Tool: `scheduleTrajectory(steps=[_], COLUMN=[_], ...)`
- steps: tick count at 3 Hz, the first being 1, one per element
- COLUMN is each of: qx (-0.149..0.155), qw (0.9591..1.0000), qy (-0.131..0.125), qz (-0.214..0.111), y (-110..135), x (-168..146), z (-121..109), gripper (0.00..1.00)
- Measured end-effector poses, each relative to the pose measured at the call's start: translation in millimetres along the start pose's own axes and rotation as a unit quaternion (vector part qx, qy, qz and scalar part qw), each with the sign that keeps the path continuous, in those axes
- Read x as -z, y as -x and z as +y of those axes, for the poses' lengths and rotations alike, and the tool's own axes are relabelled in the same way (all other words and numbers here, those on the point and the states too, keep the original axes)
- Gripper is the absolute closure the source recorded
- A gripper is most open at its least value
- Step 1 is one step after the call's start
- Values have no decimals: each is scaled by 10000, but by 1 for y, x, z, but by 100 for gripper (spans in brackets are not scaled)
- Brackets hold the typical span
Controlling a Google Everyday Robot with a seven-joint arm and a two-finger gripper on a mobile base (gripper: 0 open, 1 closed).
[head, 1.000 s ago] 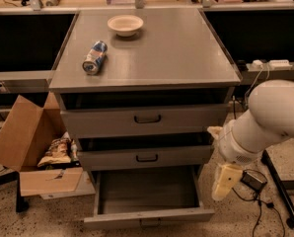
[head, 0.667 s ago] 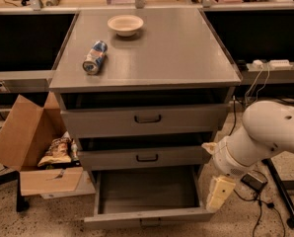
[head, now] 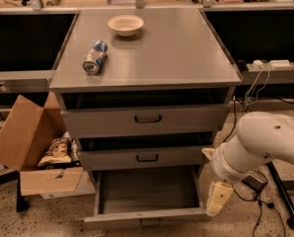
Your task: Close bottom drawer
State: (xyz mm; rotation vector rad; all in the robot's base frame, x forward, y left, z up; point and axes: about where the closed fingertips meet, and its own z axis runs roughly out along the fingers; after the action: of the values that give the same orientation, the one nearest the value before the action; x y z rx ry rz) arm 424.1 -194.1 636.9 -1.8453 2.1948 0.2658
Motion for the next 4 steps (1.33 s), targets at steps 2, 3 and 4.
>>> scheduleTrajectory(steps=[2, 3, 4], qx=[-40, -219, -522], qw=[9990, 9984, 9952], qy=[316, 486, 802], qz=[318, 194, 207], y=[-78, -105, -127], x=[-138, -206, -267], z=[12, 16, 26], gripper=[0, 0, 0])
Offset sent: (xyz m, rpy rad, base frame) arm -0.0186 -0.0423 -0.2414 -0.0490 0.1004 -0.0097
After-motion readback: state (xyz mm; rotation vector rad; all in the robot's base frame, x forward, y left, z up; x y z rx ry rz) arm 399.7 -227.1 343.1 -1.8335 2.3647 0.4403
